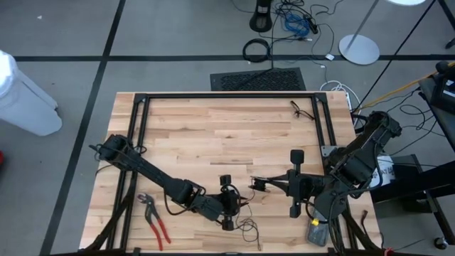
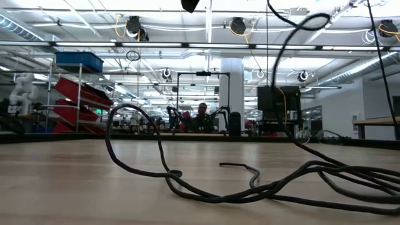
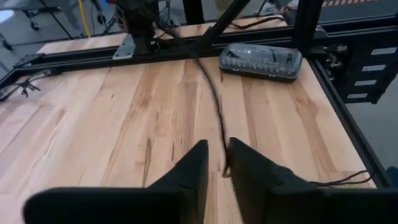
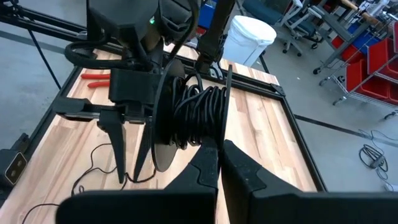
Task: Coil cords
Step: Coil the black wire onto the black spool
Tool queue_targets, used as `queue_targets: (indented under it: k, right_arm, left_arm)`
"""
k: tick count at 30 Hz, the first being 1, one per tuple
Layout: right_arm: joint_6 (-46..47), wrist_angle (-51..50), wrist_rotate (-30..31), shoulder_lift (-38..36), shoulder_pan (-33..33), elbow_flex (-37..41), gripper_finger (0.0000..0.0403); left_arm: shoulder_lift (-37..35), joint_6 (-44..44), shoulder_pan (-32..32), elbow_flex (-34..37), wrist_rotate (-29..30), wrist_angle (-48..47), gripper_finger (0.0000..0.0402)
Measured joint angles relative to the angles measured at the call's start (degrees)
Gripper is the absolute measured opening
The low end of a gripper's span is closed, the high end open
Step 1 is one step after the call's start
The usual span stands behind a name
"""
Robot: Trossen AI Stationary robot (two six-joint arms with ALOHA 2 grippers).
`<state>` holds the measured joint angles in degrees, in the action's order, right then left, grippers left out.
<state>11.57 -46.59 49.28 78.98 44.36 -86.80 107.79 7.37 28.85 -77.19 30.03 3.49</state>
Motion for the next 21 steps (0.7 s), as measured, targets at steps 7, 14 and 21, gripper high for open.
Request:
queue_targets:
  k: [7, 14, 21]
  right_arm:
    - [0.26, 0.0, 0.04, 0.0, 0.0, 0.0, 0.0]
    - [0.35, -0.18, -0.02, 0.0, 0.28, 0.0, 0.0]
    - [0.88, -0.29, -0.09, 0.0, 0.39, 0.0, 0.0]
  left_arm:
    - [-0.09, -0.34, 0.04, 0.0, 1.34, -0.33, 0.0007]
    - [-1.77, 2.49, 1.27, 0.0, 5.95, -10.26, 0.001]
    - [-4.85, 6.78, 2.95, 0.02, 10.78, -17.93, 0.001]
